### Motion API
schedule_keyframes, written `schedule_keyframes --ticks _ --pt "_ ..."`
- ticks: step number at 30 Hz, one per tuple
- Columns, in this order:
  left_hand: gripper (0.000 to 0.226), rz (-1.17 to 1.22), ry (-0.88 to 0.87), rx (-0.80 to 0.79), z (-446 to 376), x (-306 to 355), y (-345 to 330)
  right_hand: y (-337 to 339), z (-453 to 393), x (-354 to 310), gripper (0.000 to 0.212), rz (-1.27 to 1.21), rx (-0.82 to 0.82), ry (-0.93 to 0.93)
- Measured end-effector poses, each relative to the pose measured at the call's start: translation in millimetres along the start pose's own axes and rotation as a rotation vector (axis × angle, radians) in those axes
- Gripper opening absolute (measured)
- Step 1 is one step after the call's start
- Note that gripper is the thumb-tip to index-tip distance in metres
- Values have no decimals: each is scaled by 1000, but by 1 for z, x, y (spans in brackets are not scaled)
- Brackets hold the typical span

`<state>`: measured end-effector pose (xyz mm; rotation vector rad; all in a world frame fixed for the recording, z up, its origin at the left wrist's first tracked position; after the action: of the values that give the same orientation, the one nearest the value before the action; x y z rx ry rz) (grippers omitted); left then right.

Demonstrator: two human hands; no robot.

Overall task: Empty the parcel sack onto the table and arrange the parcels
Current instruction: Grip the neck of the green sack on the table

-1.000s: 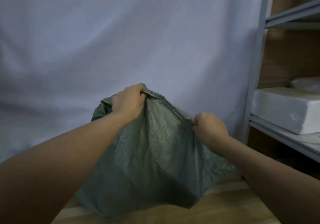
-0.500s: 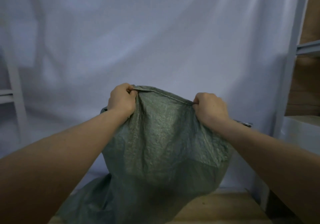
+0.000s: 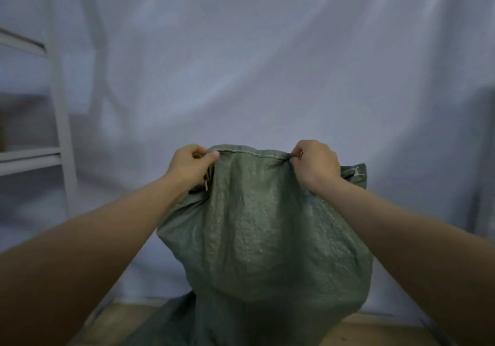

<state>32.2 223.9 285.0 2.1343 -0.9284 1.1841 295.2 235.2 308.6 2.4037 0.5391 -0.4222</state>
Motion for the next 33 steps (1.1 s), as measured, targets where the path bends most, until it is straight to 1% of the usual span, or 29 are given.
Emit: schedule_keyframes --ticks 1,3,4,5,7,8,9,10,12,13,14,15,16,17,18,19,20,22,24,25,26,28,30,32,33 --pt "40 11 20 -85 6 1 -4 -2 1 1 12 -19 -1 -15" --pt "81 -47 7 -226 18 7 -11 -6 3 1 11 -62 -5 -38" --pt "94 -88 -23 -280 22 9 -17 -7 4 0 10 -88 -11 -45" --pt "102 -129 -61 -323 26 10 -24 -9 6 -1 8 -118 -16 -48" --pt "107 -227 -126 -351 30 5 -38 -13 10 -6 8 -165 -26 -40" --pt "103 -267 -150 -330 31 2 -44 -15 14 -10 7 -176 -30 -27" --pt "92 -306 -172 -285 29 -3 -48 -17 17 -13 7 -181 -39 -7" --pt "73 -347 -206 -228 27 -7 -52 -19 19 -17 7 -189 -58 18" --pt "29 -406 -257 -138 22 -16 -57 -23 27 -23 9 -203 -148 71" --pt "17 -402 -252 -120 20 -20 -59 -22 32 -24 13 -178 -191 106" --pt "13 -382 -229 -113 17 -25 -61 -19 35 -24 19 -92 -204 172" --pt "11 -356 -203 -105 13 -30 -62 -12 37 -22 28 59 -168 254" --pt "11 -327 -176 -98 10 -34 -63 -2 37 -18 37 233 -92 321" --pt "11 -301 -154 -91 6 -37 -63 7 37 -10 47 382 -14 339" --pt "12 -277 -134 -85 2 -41 -62 15 36 0 56 479 20 296" --pt "12 -258 -119 -76 -1 -44 -61 18 37 12 66 527 0 215" --pt "12 -238 -103 -68 -4 -48 -59 15 39 24 75 528 -59 124" --pt "13 -175 -69 -59 -8 -54 -57 2 46 41 92 425 -207 -15" --pt "14 -100 -24 -56 -8 -58 -54 -10 53 44 106 327 -301 -55" --pt "17 -72 -5 -53 -9 -61 -52 -13 54 43 109 304 -314 -58" --pt "21 -47 20 -50 -9 -64 -49 -13 54 42 107 283 -306 -61" --pt "25 1 57 -57 -8 -69 -44 -14 52 43 96 245 -277 -95" --pt "34 8 98 -62 -10 -77 -37 -15 51 45 71 200 -230 -146" --pt "59 -72 187 -50 -17 -91 -30 -15 49 45 41 148 -139 -187" --pt "75 -125 246 -46 -19 -98 -26 -15 48 44 31 139 -102 -192"
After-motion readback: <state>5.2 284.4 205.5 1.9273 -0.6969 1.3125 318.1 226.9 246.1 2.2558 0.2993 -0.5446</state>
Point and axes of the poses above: each hand's wrist, its own z-axis away from the middle knuckle, its own y-axis out of the back of the hand, x = y × z, the point moved 6 cm from there along -z, towards the middle knuckle, and after that the axes turned 12 degrees about x, right-handed, at the moved point
